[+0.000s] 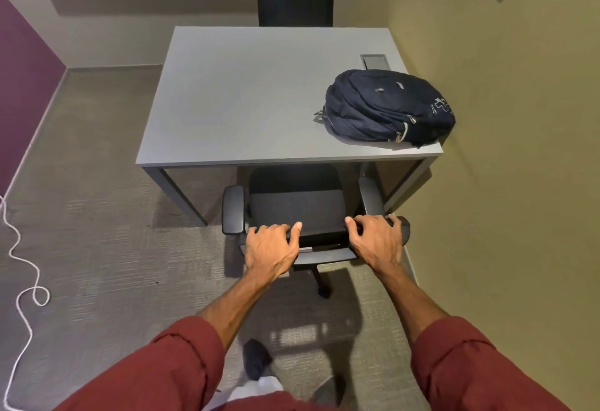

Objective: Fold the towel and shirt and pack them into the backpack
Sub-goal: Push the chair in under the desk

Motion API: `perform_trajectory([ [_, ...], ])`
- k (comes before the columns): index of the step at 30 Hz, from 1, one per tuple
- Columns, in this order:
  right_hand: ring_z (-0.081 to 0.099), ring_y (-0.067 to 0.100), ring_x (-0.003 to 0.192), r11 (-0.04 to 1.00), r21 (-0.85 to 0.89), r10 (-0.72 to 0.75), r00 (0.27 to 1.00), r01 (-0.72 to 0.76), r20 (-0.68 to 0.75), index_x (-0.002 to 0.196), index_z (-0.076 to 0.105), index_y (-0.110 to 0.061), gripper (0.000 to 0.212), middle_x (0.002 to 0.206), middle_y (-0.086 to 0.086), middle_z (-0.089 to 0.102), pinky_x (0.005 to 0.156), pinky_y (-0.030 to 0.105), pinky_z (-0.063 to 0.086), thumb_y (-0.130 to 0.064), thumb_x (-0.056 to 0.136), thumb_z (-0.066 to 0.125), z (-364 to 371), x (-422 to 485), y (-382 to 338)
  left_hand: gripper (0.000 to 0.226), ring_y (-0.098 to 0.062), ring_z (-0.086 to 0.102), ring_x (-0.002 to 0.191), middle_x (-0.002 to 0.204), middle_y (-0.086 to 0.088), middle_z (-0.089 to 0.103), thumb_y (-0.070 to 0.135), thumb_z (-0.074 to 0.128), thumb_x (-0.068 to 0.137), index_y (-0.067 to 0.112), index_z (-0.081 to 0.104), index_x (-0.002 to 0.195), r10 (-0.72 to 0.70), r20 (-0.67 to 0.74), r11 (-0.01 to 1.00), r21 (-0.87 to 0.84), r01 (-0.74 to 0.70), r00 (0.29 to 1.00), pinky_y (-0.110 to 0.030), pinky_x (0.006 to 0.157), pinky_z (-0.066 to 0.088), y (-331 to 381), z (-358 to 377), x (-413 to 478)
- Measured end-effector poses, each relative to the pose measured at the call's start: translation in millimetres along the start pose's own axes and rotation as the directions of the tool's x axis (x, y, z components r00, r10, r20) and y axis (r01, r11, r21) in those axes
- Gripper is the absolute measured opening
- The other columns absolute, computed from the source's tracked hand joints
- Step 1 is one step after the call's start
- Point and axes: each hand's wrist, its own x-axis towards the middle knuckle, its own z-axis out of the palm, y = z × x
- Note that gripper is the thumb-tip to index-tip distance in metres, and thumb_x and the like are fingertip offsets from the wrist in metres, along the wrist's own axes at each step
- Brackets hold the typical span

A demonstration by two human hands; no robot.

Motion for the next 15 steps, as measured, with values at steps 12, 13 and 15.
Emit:
perform_trajectory([
  [12, 0.067, 0.018, 0.099, 0.998, 0.046, 0.043, 0.999, -0.044, 0.018, 0.095, 0.080, -0.026, 0.051, 0.091, -0.005, 0.077, 0.116, 0.050, 0.034, -0.056, 0.103, 0.038, 10, 40, -56, 0.080, -0.011, 0.069, 0.083, 0.087, 0.007, 0.077, 0.077, 0.016, 0.104, 0.029, 0.078, 0.119, 0.042, 0.095, 0.998, -0.053, -0.037, 0.995, -0.050, 0.108, 0.046, -52, -27, 61],
  [13, 0.067, 0.018, 0.098, 0.998, 0.044, 0.037, 0.999, -0.038, 0.016, 0.093, 0.079, -0.026, 0.051, 0.090, -0.005, 0.077, 0.116, 0.051, 0.034, -0.055, 0.103, 0.038, 11, 42, -60, 0.078, -0.011, 0.068, 0.082, 0.086, 0.007, 0.077, 0.076, 0.017, 0.105, 0.029, 0.078, 0.119, 0.043, 0.093, 0.998, -0.048, -0.038, 0.995, -0.050, 0.109, 0.046, -57, -29, 65],
  [15, 0.067, 0.018, 0.097, 0.999, 0.043, 0.032, 0.999, -0.032, 0.011, 0.091, 0.077, -0.027, 0.051, 0.090, -0.005, 0.076, 0.115, 0.052, 0.035, -0.055, 0.103, 0.036, 14, 46, -65, 0.077, -0.012, 0.068, 0.081, 0.085, 0.006, 0.077, 0.074, 0.018, 0.105, 0.029, 0.078, 0.119, 0.049, 0.092, 0.998, -0.039, -0.046, 0.995, -0.051, 0.109, 0.046, -63, -32, 72],
])
